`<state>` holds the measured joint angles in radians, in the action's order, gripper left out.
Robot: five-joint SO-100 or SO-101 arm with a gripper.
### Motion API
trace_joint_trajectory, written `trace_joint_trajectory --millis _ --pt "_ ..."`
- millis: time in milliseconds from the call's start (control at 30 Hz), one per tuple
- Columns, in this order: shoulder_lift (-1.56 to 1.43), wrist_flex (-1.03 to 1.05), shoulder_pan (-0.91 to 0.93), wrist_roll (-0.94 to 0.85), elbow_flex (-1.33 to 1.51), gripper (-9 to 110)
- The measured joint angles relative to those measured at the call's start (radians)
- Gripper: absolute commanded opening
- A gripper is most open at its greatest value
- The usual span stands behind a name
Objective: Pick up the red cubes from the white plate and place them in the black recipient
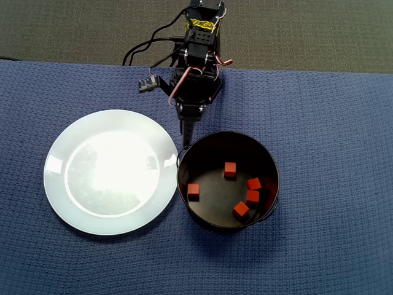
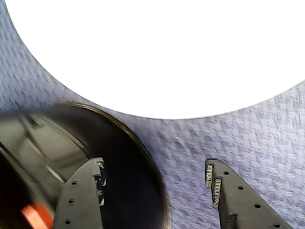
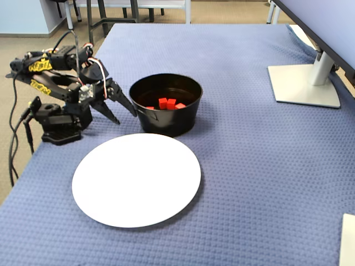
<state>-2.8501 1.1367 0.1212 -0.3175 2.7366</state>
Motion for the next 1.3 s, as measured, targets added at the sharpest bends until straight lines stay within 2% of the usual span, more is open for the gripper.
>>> trace_joint_trajectory --millis 267,933,1300 --pt "-0.061 -0.006 -0.054 0.034 0.118 17" --pt "-0.129 0.017 -0.054 0.186 0.135 14" --pt "-0.086 -0.018 -0.054 0.209 0.135 14"
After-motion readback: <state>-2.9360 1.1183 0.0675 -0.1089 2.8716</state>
